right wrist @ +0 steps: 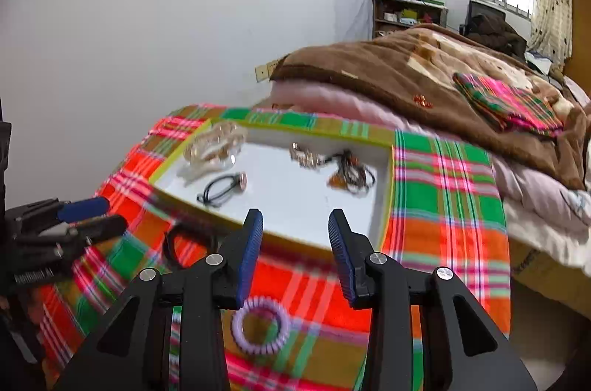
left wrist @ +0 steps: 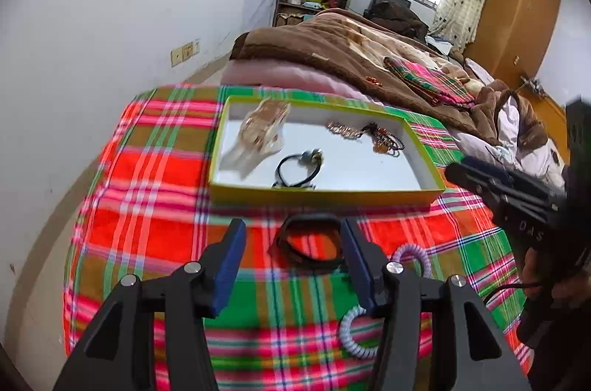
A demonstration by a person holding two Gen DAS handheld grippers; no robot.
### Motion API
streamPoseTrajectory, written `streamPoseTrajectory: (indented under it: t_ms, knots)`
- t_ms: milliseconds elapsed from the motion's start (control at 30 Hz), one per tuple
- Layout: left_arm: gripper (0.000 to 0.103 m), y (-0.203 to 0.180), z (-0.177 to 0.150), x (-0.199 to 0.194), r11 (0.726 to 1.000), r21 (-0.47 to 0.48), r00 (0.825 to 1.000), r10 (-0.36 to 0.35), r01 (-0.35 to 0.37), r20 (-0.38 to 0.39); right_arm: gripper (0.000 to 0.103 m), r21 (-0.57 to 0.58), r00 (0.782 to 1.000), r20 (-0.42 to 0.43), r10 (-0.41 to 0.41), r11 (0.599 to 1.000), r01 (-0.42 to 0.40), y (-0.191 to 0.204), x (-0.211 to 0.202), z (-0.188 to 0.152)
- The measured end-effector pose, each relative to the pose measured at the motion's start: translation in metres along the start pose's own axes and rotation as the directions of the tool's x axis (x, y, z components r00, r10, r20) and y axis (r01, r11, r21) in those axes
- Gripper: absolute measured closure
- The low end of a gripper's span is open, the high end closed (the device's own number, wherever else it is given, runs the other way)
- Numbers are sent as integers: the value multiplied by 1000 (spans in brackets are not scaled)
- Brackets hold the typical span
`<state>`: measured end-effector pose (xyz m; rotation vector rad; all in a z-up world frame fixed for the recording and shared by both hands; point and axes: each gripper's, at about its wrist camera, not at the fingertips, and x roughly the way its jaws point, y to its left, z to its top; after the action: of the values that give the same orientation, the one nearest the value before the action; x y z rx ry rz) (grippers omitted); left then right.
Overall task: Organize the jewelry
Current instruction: 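Move both tools back toward the remaining hair ties on the cloth, then grasp the black band with the left tool while the right tool grasps the purple coil hair tie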
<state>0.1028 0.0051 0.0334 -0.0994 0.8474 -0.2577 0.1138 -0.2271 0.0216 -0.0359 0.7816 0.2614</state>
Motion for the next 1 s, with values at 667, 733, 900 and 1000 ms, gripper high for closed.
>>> streamPoseTrajectory:
  t_ms: [667, 733, 900, 1000]
  knots:
    - [41, 32, -41, 0, 995, -74, 995, -65, 60, -72, 52, -38, 988, -157, 0, 999, -6, 4, 30, -58]
    - [41, 33, -43, 1, 995, -72, 994, -70, 64, -82, 52, -47, 985, -170, -4, 999, -4, 6, 33, -59]
    - [41, 38, -48, 4, 993, -86, 991, -84, 75, -105, 52, -74, 983, -184, -21, 997, 7, 10, 38, -62]
    - [41, 42, -48, 6, 990, -112, 989, -95, 82, -113, 53, -105, 981, -188, -38, 994, 19, 14, 39, -65]
